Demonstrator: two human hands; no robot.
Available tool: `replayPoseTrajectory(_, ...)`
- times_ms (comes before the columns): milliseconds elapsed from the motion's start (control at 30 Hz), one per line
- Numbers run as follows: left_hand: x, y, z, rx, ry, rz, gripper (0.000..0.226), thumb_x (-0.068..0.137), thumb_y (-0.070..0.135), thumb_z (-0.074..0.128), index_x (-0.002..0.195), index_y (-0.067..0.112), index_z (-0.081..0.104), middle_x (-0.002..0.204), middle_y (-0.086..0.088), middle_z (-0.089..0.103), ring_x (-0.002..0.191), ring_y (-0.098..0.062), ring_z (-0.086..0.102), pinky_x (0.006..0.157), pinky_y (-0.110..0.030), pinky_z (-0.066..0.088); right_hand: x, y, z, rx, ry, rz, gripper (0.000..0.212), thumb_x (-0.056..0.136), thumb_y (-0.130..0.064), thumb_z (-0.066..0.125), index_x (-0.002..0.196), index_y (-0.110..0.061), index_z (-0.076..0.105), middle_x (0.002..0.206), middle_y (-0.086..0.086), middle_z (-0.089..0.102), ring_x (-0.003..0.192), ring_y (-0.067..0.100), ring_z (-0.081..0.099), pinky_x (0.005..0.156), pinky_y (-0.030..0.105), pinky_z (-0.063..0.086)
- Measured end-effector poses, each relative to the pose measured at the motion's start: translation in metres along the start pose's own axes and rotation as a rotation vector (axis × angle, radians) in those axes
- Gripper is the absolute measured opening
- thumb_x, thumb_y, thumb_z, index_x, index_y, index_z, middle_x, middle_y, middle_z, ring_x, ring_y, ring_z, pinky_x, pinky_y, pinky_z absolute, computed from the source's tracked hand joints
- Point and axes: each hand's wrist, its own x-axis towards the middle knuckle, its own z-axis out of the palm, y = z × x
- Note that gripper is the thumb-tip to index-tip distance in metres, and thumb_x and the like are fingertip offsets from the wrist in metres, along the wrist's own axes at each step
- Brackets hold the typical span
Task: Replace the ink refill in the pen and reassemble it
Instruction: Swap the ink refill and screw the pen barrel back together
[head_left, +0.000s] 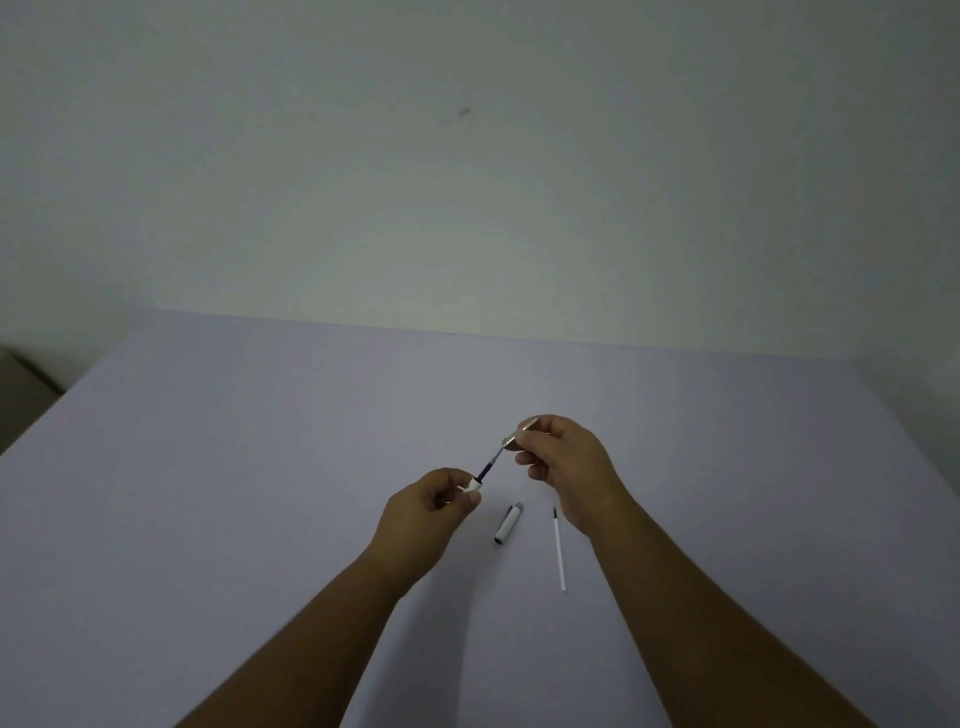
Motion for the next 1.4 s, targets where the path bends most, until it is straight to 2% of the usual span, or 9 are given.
replayPoseTrajectory(300,-0.003,0.005,-0.001,0.005,-0.009,0.011,0.006,0.086,0.032,0.063,0.085,0.038,0.065,0.084,0.002,0.066,0.076,-0.015,0.058,0.076,-0.034,0.052,-0.006,0.0,-0.002,-0.07,-0.032,-0.034,0.006,0.076,-0.017,0.067,0.081,-0.018,0.068,0.075,-0.001,0.075,0.067,0.012,0.062,0.061,0.027,0.048)
replayPoseTrajectory(567,-0.003,0.011,0.001,-0.005,-0.025,0.026,0.008,0.086,0.032,0.063,0.083,0.039,0.065,0.08,0.004,0.064,0.071,-0.014,0.055,0.069,-0.03,0.05,-0.012,0.002,0.0,-0.216,-0.152,-0.024,0.007,0.078,-0.019,0.065,0.078,-0.025,0.068,0.072,-0.009,0.074,0.064,0.004,0.064,0.057,0.018,0.049)
replayPoseTrajectory(867,-0.005,0.02,0.001,0.023,-0.01,0.07,0.008,0.086,0.027,0.065,0.081,0.033,0.068,0.065,0.012,0.057,0.059,-0.006,0.048,0.057,-0.018,0.038,-0.015,0.001,-0.001,-0.207,-0.188,-0.03,0.013,0.078,-0.014,0.067,0.079,-0.026,0.071,0.069,-0.008,0.066,0.061,0.005,0.057,0.058,0.019,0.05)
replayPoseTrajectory(933,-0.005,0.022,0.001,0.058,0.009,0.092,0.005,0.086,0.027,0.065,0.084,0.028,0.069,0.061,0.012,0.055,0.055,-0.006,0.045,0.054,-0.017,0.035,-0.016,-0.001,0.0,-0.236,-0.169,-0.012,0.005,0.078,-0.022,0.069,0.073,-0.021,0.068,0.065,-0.007,0.064,0.058,0.007,0.055,0.053,0.018,0.047)
replayPoseTrajectory(1033,-0.006,0.025,0.001,0.095,0.01,0.122,0.007,0.087,0.027,0.064,0.087,0.023,0.069,0.06,0.011,0.053,0.054,-0.006,0.044,0.053,-0.017,0.035,-0.017,-0.001,0.003,-0.277,-0.13,0.023,0.023,0.077,-0.039,0.071,0.068,-0.02,0.061,0.063,-0.005,0.059,0.054,0.008,0.049,0.045,0.014,0.041)
replayPoseTrajectory(1133,-0.006,0.027,0.0,0.11,0.019,0.118,0.011,0.087,0.027,0.063,0.09,0.02,0.07,0.061,0.011,0.053,0.053,-0.007,0.043,0.053,-0.018,0.035,-0.019,-0.002,0.002,-0.17,-0.2,0.013,0.003,0.082,-0.03,0.067,0.082,-0.027,0.069,0.075,-0.007,0.061,0.064,0.008,0.051,0.056,0.021,0.045)
replayPoseTrajectory(1200,-0.006,0.027,0.0,0.103,0.024,0.117,0.009,0.087,0.027,0.064,0.088,0.021,0.07,0.06,0.011,0.053,0.052,-0.006,0.043,0.052,-0.018,0.034,-0.02,-0.003,0.002,-0.168,-0.21,-0.01,0.006,0.083,-0.026,0.067,0.078,-0.026,0.071,0.072,-0.008,0.061,0.062,0.009,0.05,0.057,0.022,0.045)
replayPoseTrajectory(1333,-0.008,0.026,0.003,0.111,0.023,0.133,0.005,0.087,0.027,0.064,0.084,0.025,0.067,0.06,0.011,0.052,0.053,-0.006,0.044,0.053,-0.016,0.034,-0.02,-0.002,0.008,-0.342,-0.079,0.008,0.037,0.076,-0.051,0.068,0.067,-0.016,0.06,0.062,-0.005,0.054,0.054,0.011,0.044,0.056,0.024,0.041)
replayPoseTrajectory(1400,-0.008,0.026,0.003,0.106,0.028,0.119,0.006,0.086,0.028,0.064,0.086,0.024,0.068,0.062,0.01,0.053,0.055,-0.006,0.044,0.054,-0.018,0.035,-0.022,-0.002,0.008,-0.256,-0.129,0.012,0.026,0.079,-0.047,0.067,0.076,-0.021,0.065,0.071,-0.006,0.059,0.061,0.011,0.048,0.057,0.024,0.043)
